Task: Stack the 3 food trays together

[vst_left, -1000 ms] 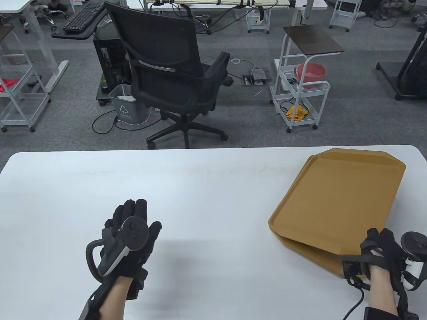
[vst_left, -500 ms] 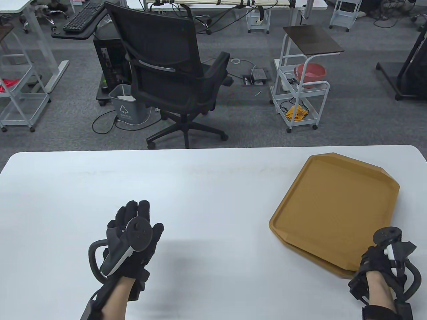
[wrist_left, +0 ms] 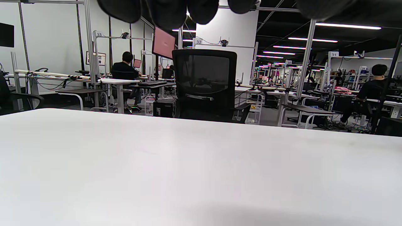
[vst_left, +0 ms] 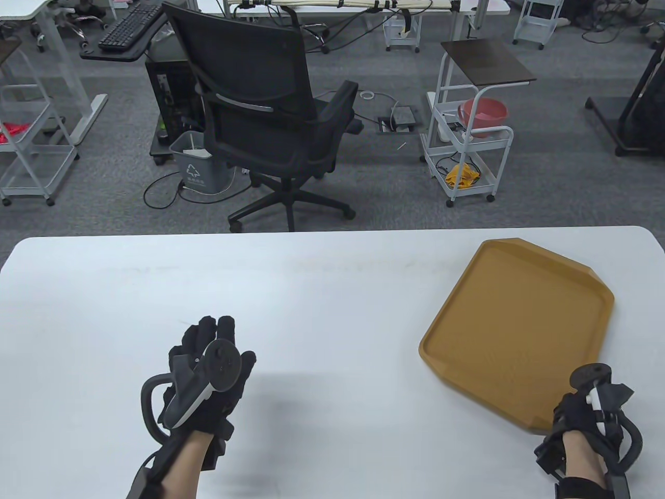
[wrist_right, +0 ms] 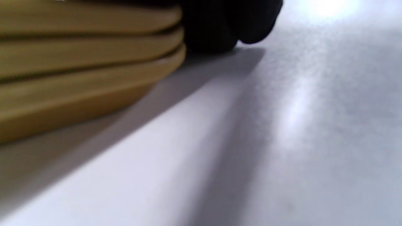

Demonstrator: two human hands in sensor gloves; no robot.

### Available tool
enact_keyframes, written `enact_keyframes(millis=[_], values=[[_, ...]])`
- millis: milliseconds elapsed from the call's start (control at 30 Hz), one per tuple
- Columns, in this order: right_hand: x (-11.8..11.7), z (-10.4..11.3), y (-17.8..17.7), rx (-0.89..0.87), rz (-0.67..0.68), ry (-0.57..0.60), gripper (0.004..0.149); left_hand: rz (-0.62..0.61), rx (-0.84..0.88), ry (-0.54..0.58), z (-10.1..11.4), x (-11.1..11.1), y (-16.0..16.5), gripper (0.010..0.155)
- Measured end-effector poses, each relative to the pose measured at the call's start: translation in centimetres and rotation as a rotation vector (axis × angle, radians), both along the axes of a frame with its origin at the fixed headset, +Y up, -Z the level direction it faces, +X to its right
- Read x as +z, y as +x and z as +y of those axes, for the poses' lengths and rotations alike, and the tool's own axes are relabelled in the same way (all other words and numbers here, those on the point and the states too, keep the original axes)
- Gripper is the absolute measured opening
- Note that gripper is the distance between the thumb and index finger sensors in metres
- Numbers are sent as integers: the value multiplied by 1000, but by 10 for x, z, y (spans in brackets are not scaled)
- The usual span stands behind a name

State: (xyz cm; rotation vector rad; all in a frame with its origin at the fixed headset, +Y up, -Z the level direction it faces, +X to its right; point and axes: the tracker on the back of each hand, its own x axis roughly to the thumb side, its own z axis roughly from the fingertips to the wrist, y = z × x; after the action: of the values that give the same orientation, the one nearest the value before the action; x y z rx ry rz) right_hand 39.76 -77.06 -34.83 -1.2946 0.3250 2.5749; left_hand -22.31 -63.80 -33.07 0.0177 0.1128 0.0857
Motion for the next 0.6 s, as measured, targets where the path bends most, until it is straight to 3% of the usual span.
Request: enact_keyframes(millis=[100, 300, 600], values=[[-3, 1, -2, 82, 77, -14, 62, -6, -5, -9, -1, -1, 4, 77], [-5, 1, -18, 64, 199, 14, 64, -6, -9, -14, -2, -1, 5, 77], [-21, 0, -107, 88, 463, 81, 66, -3, -11, -7, -1, -1, 2, 77]])
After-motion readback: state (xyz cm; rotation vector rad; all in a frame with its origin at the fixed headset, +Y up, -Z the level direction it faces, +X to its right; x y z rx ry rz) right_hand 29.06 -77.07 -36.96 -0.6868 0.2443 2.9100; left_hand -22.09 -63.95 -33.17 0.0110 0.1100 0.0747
